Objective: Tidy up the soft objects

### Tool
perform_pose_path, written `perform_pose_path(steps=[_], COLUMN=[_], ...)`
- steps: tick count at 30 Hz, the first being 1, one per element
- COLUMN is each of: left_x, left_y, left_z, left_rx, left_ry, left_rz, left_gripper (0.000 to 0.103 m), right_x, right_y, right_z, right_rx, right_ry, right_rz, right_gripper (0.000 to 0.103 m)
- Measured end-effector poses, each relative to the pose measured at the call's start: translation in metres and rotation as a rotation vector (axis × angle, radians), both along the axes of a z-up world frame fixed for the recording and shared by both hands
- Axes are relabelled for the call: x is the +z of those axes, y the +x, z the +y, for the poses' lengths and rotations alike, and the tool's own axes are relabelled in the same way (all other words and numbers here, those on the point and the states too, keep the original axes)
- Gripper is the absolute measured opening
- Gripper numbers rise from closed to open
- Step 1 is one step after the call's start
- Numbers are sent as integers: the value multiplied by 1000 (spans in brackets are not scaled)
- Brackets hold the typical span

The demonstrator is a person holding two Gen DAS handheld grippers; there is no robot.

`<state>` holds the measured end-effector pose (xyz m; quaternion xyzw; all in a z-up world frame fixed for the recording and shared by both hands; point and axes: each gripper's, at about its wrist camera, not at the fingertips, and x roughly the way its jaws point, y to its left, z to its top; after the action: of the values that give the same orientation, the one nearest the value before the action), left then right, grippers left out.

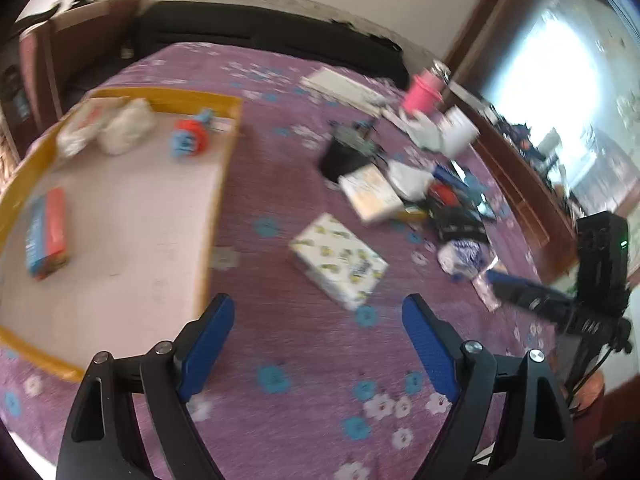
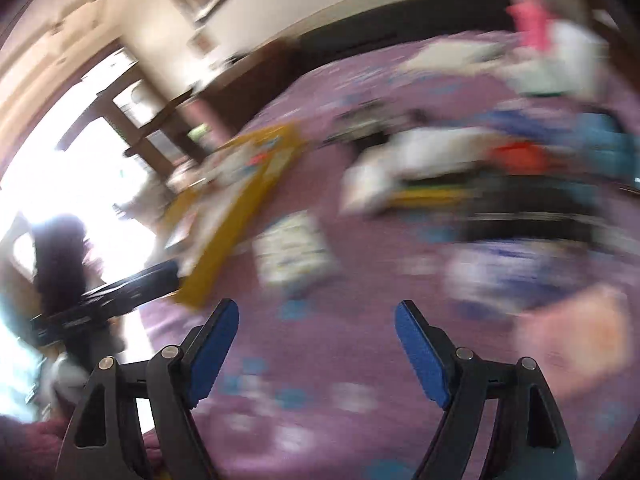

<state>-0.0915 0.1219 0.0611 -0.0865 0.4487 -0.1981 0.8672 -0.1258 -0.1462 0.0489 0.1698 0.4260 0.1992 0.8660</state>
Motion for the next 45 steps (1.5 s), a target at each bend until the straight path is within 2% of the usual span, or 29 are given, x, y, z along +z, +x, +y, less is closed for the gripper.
perform_pose_path(steps=[4,9,12,20,22,24,32,36,38,41,45], left_x=[-19,-35,-44,-51,-52,-51,-35,-27,-23,-17,-7], left_y=[27,58,74,71,65,59,34,27,23,18,9], left_z=[-30,-52,-63,-101,-102,-99,-73,-66,-59,-47,-27], left_rx=[-6,31,37,-34,-49,-56,-91,-82,-78,-67,-44], left_ry=[28,95,119,314,330,332,188,139,118,88,54], left_rz=[71,114,148,64,36,9,-14,-33,-37,-40,-51], left_gripper=[85,85,85,92,91,82,80,80,80,80,80], right_x=[-3,-18,-27,-29,-29,-31,-34,-9,2,9,15], right_y=[-19,-30,-27,-5,1,6,8,-4,-2,10,34], right_z=[-68,-116,-117,-92,-85,-79,-68,-64,-54,-39,-27], right_rx=[-220,-359,-370,-364,-377,-387,-398,-462,-417,-338,-315], right_ry=[32,56,56,4,-34,-63,-147,-257,-270,-253,-306], right_rz=[35,128,153,163,171,178,190,83,38,22,-3], right_gripper=[87,89,89,89,89,89,89,89,89,89,89])
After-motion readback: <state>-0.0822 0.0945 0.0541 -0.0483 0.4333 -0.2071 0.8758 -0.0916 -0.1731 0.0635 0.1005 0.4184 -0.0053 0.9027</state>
